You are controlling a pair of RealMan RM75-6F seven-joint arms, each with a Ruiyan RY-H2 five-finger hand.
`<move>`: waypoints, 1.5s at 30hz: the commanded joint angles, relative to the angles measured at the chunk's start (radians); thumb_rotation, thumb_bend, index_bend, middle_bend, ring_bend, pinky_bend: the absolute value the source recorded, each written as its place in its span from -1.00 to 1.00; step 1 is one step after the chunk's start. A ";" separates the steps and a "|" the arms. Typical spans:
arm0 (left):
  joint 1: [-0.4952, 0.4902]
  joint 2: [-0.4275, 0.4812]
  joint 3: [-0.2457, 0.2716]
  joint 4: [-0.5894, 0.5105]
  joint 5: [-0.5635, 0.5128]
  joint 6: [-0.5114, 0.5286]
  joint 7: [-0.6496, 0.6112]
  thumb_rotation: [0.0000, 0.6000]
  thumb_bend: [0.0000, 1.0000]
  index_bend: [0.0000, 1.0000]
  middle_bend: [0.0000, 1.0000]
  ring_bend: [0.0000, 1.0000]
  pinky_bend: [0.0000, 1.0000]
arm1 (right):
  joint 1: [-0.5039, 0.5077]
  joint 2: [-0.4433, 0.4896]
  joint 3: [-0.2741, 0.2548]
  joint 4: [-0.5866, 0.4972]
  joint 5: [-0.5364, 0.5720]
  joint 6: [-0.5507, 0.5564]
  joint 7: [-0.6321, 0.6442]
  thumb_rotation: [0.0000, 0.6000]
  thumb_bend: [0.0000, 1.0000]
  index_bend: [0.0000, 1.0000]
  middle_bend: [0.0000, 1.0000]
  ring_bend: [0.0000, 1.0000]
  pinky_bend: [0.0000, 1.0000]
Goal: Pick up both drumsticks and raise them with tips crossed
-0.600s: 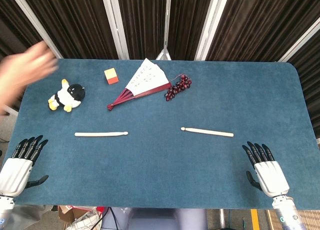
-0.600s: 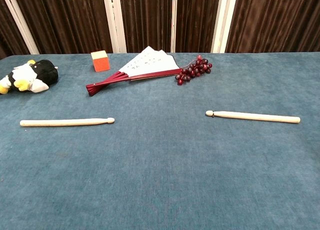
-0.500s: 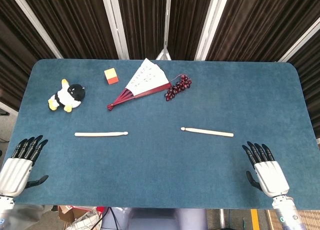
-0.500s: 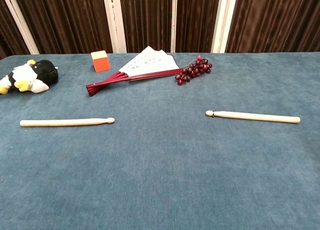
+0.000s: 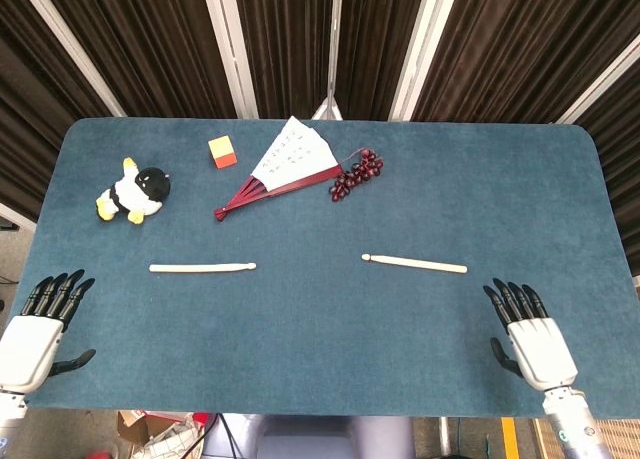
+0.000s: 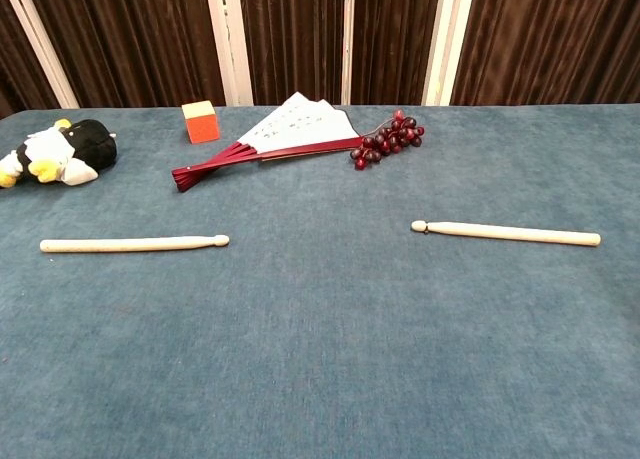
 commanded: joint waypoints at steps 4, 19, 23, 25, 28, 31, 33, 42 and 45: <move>0.001 0.001 -0.003 0.001 0.003 0.006 -0.006 1.00 -0.74 -1.00 -1.00 -1.00 -0.95 | 0.059 -0.056 0.080 0.018 0.053 -0.032 -0.019 1.00 -0.06 -0.91 -0.78 0.15 0.44; -0.004 -0.003 -0.006 0.008 0.010 0.007 -0.007 1.00 -0.74 -1.00 -1.00 -1.00 -0.95 | 0.260 -0.352 0.206 0.238 0.258 -0.226 -0.247 1.00 -0.06 -0.36 -0.34 0.43 0.57; -0.006 -0.002 -0.003 0.013 0.017 0.006 -0.012 1.00 -0.74 -1.00 -1.00 -1.00 -0.95 | 0.291 -0.439 0.208 0.334 0.299 -0.252 -0.295 1.00 -0.06 -0.34 -0.34 0.43 0.57; -0.007 -0.002 -0.003 0.014 0.018 0.005 -0.015 1.00 -0.74 -1.00 -1.00 -1.00 -0.95 | 0.299 -0.466 0.212 0.366 0.316 -0.260 -0.301 1.00 -0.06 -0.33 -0.34 0.43 0.57; -0.009 -0.002 -0.003 0.015 0.018 0.002 -0.021 1.00 -0.74 -1.00 -1.00 -1.00 -0.95 | 0.316 -0.507 0.221 0.421 0.338 -0.270 -0.308 1.00 -0.06 -0.33 -0.34 0.43 0.57; -0.010 -0.001 -0.004 0.016 0.016 0.000 -0.025 1.00 -0.74 -1.00 -1.00 -1.00 -0.95 | 0.330 -0.533 0.230 0.463 0.352 -0.278 -0.308 1.00 -0.06 -0.33 -0.34 0.43 0.57; -0.011 -0.001 -0.005 0.015 0.014 -0.002 -0.028 1.00 -0.74 -1.00 -1.00 -1.00 -0.95 | 0.341 -0.549 0.238 0.493 0.364 -0.285 -0.305 1.00 -0.06 -0.31 -0.34 0.43 0.57; -0.013 -0.002 -0.007 0.015 0.009 -0.006 -0.026 1.00 -0.74 -1.00 -1.00 -1.00 -0.95 | 0.366 -0.596 0.257 0.605 0.391 -0.302 -0.270 1.00 -0.06 -0.16 -0.23 0.43 0.57; -0.013 -0.003 -0.007 0.015 0.010 -0.005 -0.023 1.00 -0.74 -1.00 -1.00 -1.00 -0.95 | 0.367 -0.605 0.251 0.631 0.385 -0.298 -0.256 1.00 -0.06 -0.16 -0.21 0.43 0.57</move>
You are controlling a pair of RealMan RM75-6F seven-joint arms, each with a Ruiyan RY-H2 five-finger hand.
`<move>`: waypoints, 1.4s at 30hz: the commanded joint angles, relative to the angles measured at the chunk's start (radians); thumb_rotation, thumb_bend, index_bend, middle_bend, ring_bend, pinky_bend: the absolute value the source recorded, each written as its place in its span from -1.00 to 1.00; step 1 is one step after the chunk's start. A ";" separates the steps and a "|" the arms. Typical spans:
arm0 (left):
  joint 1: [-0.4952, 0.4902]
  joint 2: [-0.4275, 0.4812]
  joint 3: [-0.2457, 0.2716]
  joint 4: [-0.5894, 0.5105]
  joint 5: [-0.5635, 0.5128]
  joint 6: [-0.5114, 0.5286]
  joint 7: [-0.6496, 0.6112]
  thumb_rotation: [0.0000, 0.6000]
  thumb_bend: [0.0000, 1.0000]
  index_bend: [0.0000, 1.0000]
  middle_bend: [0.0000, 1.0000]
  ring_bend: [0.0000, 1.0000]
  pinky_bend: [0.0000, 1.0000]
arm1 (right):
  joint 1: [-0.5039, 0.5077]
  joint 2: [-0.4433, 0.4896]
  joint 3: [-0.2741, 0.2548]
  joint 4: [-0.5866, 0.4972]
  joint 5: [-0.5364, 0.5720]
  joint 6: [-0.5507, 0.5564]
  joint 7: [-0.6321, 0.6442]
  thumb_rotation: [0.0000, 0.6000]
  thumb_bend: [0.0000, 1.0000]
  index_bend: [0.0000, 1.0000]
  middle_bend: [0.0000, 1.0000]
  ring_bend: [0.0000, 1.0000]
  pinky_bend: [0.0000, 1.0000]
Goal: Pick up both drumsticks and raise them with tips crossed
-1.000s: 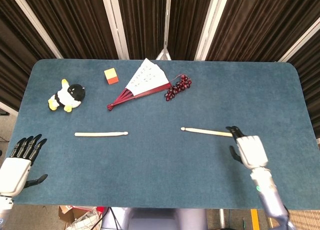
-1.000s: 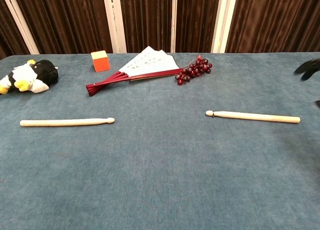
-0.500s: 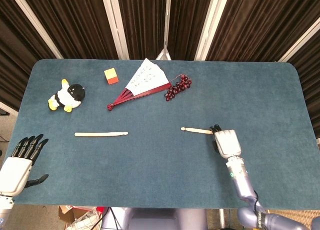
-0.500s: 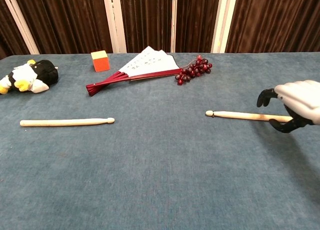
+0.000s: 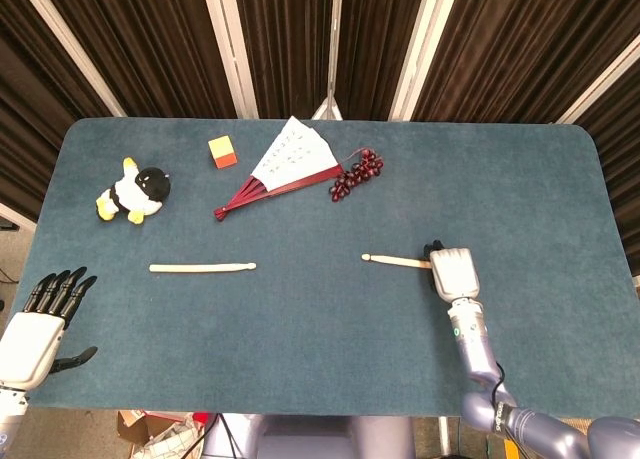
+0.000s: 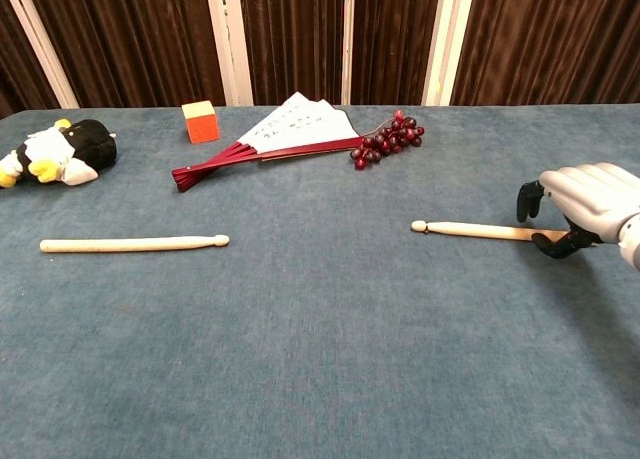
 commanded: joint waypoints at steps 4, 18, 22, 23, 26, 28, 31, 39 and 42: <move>0.000 -0.002 0.000 -0.001 0.001 0.001 0.004 1.00 -0.74 -1.00 -1.00 -1.00 -0.95 | 0.000 -0.019 -0.018 0.052 -0.015 0.008 0.034 1.00 -0.06 -0.16 -0.21 0.43 0.57; 0.000 -0.003 0.000 -0.001 0.002 0.001 0.008 1.00 -0.74 -1.00 -1.00 -1.00 -0.95 | -0.012 -0.039 -0.041 0.109 -0.027 0.021 0.083 1.00 -0.06 0.38 0.10 0.47 0.57; -0.001 -0.003 0.001 -0.002 0.000 -0.001 0.005 1.00 -0.74 -1.00 -1.00 -1.00 -0.95 | -0.012 -0.042 -0.052 0.118 -0.058 0.039 0.125 1.00 -0.06 0.65 0.31 0.50 0.57; -0.001 -0.002 0.001 -0.002 0.000 -0.002 0.006 1.00 -0.74 -1.00 -1.00 -1.00 -0.95 | -0.012 -0.039 -0.055 0.118 -0.069 0.043 0.141 1.00 -0.04 0.68 0.32 0.50 0.57; -0.002 -0.002 0.002 -0.005 -0.002 -0.007 0.007 1.00 -0.74 -1.00 -1.00 -1.00 -0.95 | -0.012 -0.031 -0.064 0.118 -0.092 0.055 0.172 1.00 0.02 0.71 0.35 0.50 0.57; -0.004 0.000 0.002 -0.010 -0.005 -0.012 0.006 1.00 -0.74 -1.00 -1.00 -1.00 -0.95 | -0.013 -0.021 -0.068 0.114 -0.107 0.063 0.196 1.00 0.03 0.72 0.35 0.50 0.57; -0.008 0.004 -0.001 -0.021 -0.010 -0.017 0.008 1.00 -0.74 -1.00 -1.00 -1.00 -0.94 | -0.014 -0.003 -0.068 0.099 -0.125 0.079 0.223 1.00 0.04 0.73 0.36 0.51 0.57; -0.071 0.020 -0.050 -0.094 -0.046 -0.088 0.070 1.00 -0.71 -0.91 -0.98 -0.91 -0.67 | -0.018 0.071 -0.061 0.021 -0.192 0.151 0.340 1.00 0.04 0.73 0.36 0.51 0.57; -0.114 0.013 -0.084 -0.119 -0.091 -0.147 0.120 1.00 -0.59 -0.81 -0.82 -0.50 -0.17 | -0.022 0.091 -0.059 0.000 -0.203 0.167 0.363 1.00 0.04 0.73 0.36 0.51 0.57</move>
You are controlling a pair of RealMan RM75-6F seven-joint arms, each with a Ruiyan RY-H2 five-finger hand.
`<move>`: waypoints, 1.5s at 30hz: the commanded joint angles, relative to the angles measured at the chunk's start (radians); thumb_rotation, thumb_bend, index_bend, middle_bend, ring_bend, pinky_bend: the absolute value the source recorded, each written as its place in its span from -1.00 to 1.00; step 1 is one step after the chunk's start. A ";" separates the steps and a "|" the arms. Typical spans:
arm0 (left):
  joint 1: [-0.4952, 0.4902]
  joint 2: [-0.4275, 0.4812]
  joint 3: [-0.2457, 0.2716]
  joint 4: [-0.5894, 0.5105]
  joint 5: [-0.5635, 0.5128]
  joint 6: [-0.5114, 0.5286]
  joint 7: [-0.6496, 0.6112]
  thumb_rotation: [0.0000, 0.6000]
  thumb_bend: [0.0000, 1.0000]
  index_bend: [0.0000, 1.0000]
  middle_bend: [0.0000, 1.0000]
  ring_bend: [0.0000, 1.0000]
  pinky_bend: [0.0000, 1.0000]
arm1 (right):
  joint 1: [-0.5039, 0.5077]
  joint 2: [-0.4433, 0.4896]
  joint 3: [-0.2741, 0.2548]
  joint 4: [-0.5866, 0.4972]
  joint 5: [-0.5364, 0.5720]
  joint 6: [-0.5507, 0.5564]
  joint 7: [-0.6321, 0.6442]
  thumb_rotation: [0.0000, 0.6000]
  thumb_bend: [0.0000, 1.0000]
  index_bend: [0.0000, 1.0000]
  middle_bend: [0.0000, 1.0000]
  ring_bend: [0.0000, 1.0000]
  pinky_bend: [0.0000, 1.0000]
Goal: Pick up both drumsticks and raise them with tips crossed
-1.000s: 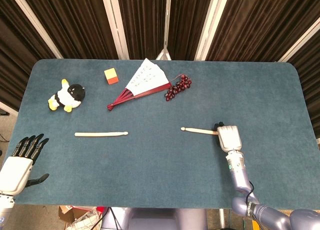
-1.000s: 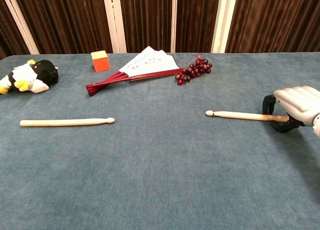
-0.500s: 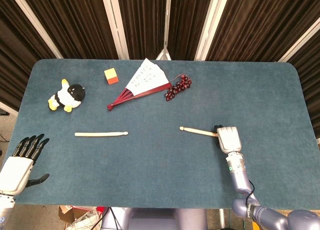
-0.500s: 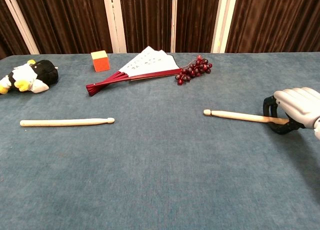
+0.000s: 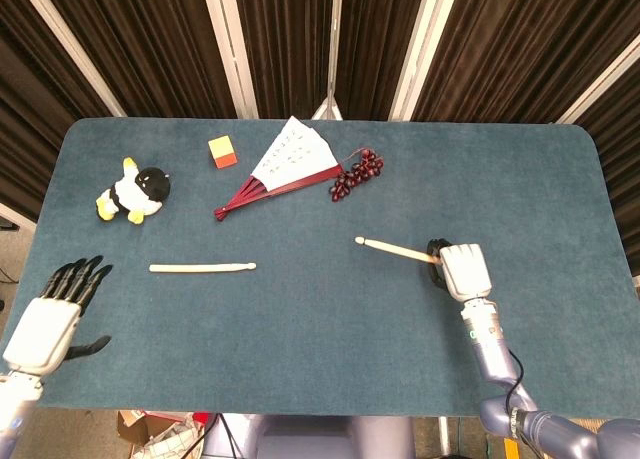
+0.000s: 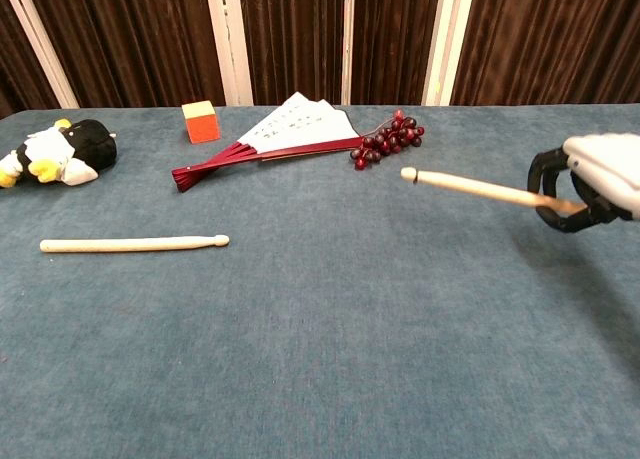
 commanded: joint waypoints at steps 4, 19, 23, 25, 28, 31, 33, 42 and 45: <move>-0.133 -0.047 -0.104 -0.025 -0.148 -0.168 0.181 1.00 -0.42 -0.56 -0.55 0.17 0.54 | -0.011 0.041 0.006 -0.046 -0.015 0.026 0.040 1.00 0.04 0.73 0.36 0.51 0.57; -0.369 -0.328 -0.227 0.183 -0.603 -0.394 0.520 1.00 -0.05 -0.34 -0.21 0.53 0.87 | -0.018 0.066 0.011 -0.066 -0.002 0.022 0.068 1.00 0.04 0.73 0.36 0.51 0.57; -0.409 -0.395 -0.229 0.254 -0.674 -0.401 0.576 1.00 -0.04 -0.30 -0.19 0.54 0.87 | -0.018 0.067 0.011 -0.066 0.000 0.021 0.072 1.00 0.04 0.73 0.36 0.51 0.57; -0.423 -0.421 -0.229 0.284 -0.696 -0.404 0.590 1.00 -0.02 -0.28 -0.18 0.54 0.87 | -0.018 0.067 0.010 -0.065 -0.002 0.022 0.073 1.00 0.04 0.73 0.36 0.51 0.57; -0.446 -0.462 -0.227 0.331 -0.726 -0.408 0.608 1.00 -0.01 -0.27 -0.18 0.54 0.87 | -0.018 0.067 0.009 -0.063 -0.002 0.023 0.075 1.00 0.04 0.73 0.36 0.51 0.57; -0.459 -0.488 -0.224 0.355 -0.750 -0.415 0.613 1.00 -0.01 -0.27 -0.17 0.54 0.87 | -0.018 0.066 0.009 -0.061 -0.001 0.023 0.076 1.00 0.04 0.73 0.36 0.51 0.57; -0.466 -0.502 -0.218 0.368 -0.762 -0.417 0.619 1.00 -0.01 -0.26 -0.16 0.54 0.87 | -0.018 0.066 0.009 -0.060 -0.001 0.024 0.076 1.00 0.05 0.73 0.36 0.51 0.57; -0.475 -0.530 -0.197 0.398 -0.776 -0.409 0.611 1.00 -0.01 -0.20 -0.13 0.54 0.87 | -0.018 0.065 0.008 -0.055 -0.002 0.026 0.076 1.00 0.04 0.73 0.36 0.51 0.57; -0.477 -0.532 -0.189 0.400 -0.771 -0.407 0.604 1.00 -0.01 -0.17 -0.07 0.54 0.87 | -0.018 0.063 0.008 -0.054 -0.001 0.025 0.077 1.00 0.05 0.73 0.36 0.51 0.57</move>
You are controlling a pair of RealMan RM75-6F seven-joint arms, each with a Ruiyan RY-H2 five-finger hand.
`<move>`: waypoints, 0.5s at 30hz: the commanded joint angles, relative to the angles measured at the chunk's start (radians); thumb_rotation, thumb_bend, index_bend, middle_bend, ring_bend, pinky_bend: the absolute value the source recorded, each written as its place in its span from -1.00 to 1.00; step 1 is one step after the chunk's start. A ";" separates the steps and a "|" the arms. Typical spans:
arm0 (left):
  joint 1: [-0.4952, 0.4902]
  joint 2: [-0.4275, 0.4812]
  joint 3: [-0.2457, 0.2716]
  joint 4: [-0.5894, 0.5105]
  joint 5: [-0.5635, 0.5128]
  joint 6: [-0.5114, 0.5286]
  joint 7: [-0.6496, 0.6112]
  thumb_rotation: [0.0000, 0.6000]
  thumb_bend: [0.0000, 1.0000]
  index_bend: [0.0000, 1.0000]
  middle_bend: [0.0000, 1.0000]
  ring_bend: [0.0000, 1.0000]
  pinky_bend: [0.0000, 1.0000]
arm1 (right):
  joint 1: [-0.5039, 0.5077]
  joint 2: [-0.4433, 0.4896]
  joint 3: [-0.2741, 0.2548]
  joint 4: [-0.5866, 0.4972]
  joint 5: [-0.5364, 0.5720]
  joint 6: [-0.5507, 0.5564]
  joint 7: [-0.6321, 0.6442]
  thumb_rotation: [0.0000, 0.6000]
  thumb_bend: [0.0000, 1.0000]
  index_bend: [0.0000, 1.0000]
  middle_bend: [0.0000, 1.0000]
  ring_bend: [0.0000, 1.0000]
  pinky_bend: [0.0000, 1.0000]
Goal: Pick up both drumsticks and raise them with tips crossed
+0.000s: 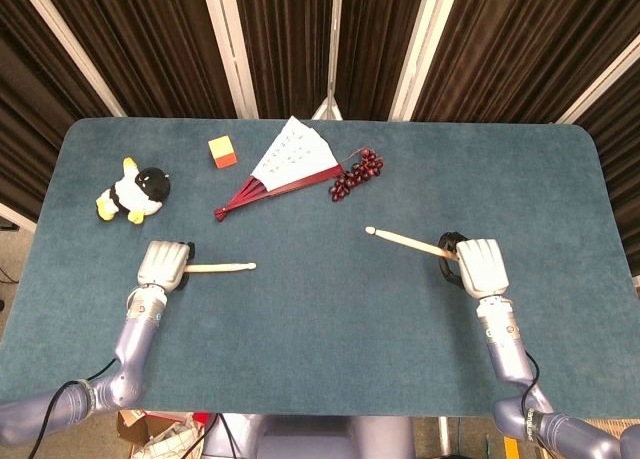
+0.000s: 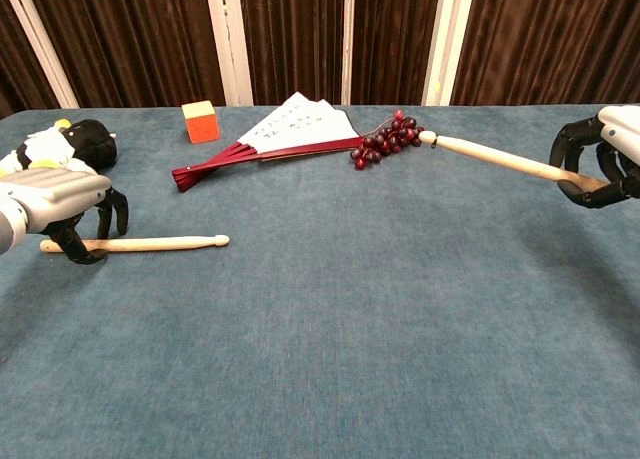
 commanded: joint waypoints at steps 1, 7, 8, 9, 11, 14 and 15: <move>-0.001 -0.003 0.007 0.003 0.003 0.001 -0.006 1.00 -0.01 -0.16 -0.04 0.54 0.87 | 0.000 -0.001 0.000 0.001 0.000 0.000 0.000 1.00 0.05 0.73 0.36 0.51 0.57; -0.004 -0.021 0.025 0.021 0.005 0.000 -0.018 1.00 0.08 0.03 0.23 0.56 0.87 | 0.000 -0.002 -0.003 0.001 -0.001 0.001 -0.001 1.00 0.04 0.73 0.36 0.51 0.57; -0.004 -0.022 0.026 0.023 0.005 0.001 -0.019 1.00 0.11 0.08 0.30 0.58 0.87 | -0.001 -0.002 -0.003 0.001 -0.001 0.001 -0.001 1.00 0.04 0.73 0.36 0.51 0.57; -0.004 -0.025 0.029 0.025 0.008 0.002 -0.022 1.00 0.14 0.12 0.35 0.59 0.87 | -0.001 -0.001 -0.003 0.001 0.000 0.001 -0.001 1.00 0.04 0.73 0.36 0.51 0.57; -0.005 -0.029 0.031 0.028 0.021 0.011 -0.032 1.00 0.17 0.18 0.41 0.60 0.88 | -0.002 0.000 -0.003 -0.001 0.000 0.002 -0.002 1.00 0.04 0.73 0.36 0.51 0.57; -0.005 -0.031 0.024 0.023 0.049 0.029 -0.062 1.00 0.19 0.21 0.44 0.61 0.88 | -0.003 0.001 -0.003 -0.006 0.001 0.004 -0.002 1.00 0.05 0.73 0.36 0.51 0.57; -0.006 -0.029 0.020 0.017 0.066 0.039 -0.077 1.00 0.20 0.21 0.44 0.61 0.88 | -0.003 0.002 -0.002 -0.010 0.001 0.006 -0.002 1.00 0.04 0.73 0.36 0.51 0.57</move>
